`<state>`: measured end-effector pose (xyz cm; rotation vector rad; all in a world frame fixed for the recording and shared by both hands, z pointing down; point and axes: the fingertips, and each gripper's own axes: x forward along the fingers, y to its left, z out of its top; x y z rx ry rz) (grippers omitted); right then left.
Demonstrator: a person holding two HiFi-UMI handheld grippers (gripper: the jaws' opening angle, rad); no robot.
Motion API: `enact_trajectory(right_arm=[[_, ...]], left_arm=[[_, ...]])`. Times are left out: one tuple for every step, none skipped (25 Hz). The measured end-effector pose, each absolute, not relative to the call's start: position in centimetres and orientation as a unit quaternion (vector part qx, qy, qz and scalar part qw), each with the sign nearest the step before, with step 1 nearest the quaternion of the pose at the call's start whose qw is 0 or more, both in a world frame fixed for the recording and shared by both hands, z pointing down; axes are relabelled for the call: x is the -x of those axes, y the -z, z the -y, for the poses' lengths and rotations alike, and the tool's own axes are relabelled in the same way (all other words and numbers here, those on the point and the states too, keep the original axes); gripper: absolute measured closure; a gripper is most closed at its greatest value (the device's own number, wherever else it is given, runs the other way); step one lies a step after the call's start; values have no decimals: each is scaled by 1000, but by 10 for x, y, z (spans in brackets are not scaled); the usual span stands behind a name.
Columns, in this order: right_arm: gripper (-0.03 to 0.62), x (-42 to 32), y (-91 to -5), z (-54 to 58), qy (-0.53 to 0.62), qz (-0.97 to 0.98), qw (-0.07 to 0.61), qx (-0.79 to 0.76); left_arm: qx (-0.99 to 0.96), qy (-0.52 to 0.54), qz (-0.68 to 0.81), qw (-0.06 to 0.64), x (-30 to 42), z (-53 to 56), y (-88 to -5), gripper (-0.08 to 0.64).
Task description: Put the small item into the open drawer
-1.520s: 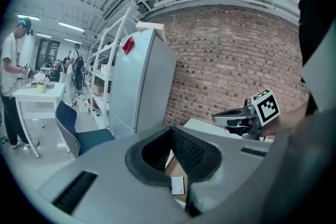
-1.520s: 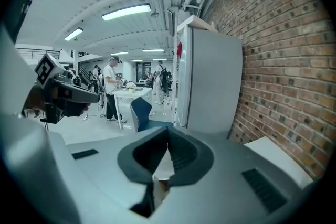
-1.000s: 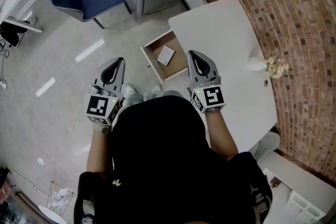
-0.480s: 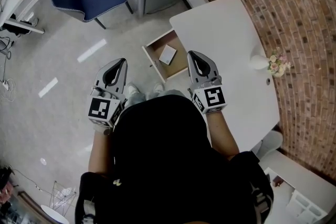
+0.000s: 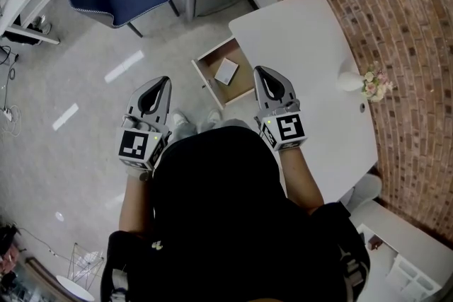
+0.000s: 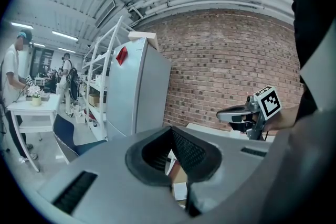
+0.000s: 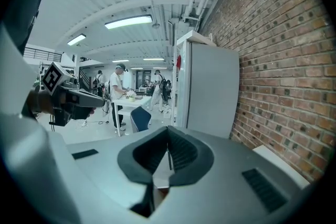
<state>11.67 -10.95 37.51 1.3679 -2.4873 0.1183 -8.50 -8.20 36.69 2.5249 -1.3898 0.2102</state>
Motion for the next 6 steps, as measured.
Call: enact_trajectory(right_arm=[[580, -117, -376, 109, -42, 865, 150, -477], [580, -117, -376, 109, -43, 865, 151, -477], [580, -117, -376, 109, -44, 865, 151, -477], [580, -117, -377, 109, -44, 865, 151, -477], [580, -117, -377, 109, -45, 864, 151, -478], [580, -117, -378, 109, -45, 864, 151, -478]], left_arm=[[-867, -72, 477, 126, 85, 82, -367, 557], [-867, -72, 477, 126, 84, 82, -367, 558], [-867, -72, 477, 126, 84, 83, -367, 557], [-867, -72, 477, 126, 84, 83, -367, 558], [-867, -72, 477, 127, 84, 83, -367, 557], [-867, -72, 477, 127, 84, 84, -367, 557]])
